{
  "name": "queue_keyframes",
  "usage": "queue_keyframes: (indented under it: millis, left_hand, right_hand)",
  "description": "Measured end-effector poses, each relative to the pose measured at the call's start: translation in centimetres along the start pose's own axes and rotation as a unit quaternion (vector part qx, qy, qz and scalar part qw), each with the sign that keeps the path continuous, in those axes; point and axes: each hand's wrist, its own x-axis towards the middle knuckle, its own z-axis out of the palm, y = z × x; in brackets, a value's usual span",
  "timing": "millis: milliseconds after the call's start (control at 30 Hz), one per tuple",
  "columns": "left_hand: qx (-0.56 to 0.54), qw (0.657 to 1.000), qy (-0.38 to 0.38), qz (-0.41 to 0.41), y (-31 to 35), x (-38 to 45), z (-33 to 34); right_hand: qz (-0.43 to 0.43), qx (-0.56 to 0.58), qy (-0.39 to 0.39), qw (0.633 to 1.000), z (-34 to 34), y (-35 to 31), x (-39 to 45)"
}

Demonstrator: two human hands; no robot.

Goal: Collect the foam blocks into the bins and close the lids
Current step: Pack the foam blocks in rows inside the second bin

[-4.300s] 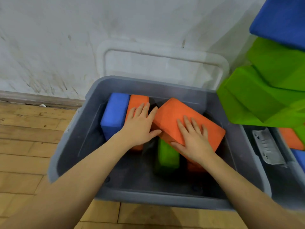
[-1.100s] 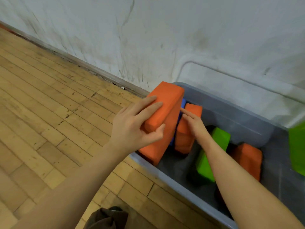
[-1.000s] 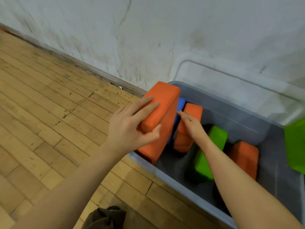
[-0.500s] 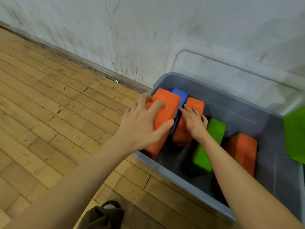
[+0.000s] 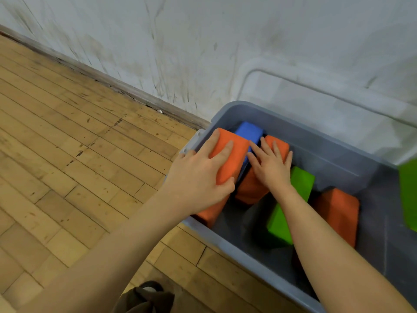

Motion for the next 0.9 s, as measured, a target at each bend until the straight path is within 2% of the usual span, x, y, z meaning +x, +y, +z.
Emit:
queue_keyframes:
  millis: [100, 233, 533, 600, 733, 800, 900]
  left_hand:
    - [0.022, 1.000, 0.002, 0.005, -0.2, 0.7, 1.1]
    - [0.057, 0.994, -0.094, -0.010, -0.1, 1.1, 4.2]
    - [0.070, 0.987, -0.143, -0.015, -0.9, 0.2, 7.6]
    - [0.057, 0.988, -0.141, -0.012, -1.0, 0.4, 7.5]
    - [0.048, 0.996, -0.074, -0.016, -0.8, 1.6, 7.4]
    - [0.043, 0.998, -0.042, -0.030, -1.0, 2.2, 7.7]
    - [0.029, 0.999, -0.037, -0.020, -0.7, 2.9, 8.3]
  right_hand:
    - [-0.005, 0.013, -0.015, 1.000, 0.1, 0.0, 0.0]
    - [-0.017, 0.010, 0.001, 1.000, 0.7, -0.9, -0.3]
    - [-0.012, 0.074, 0.018, 0.997, 0.9, -0.6, -0.4]
    - [-0.009, 0.053, 0.028, 0.998, 0.4, -0.7, 0.0]
    - [-0.031, 0.013, 0.054, 0.998, -0.7, -0.9, 1.6]
    - [-0.037, 0.029, 0.041, 0.998, -1.2, -1.1, 2.8]
    - [-0.107, 0.012, -0.012, 0.994, -1.0, -2.0, 4.2]
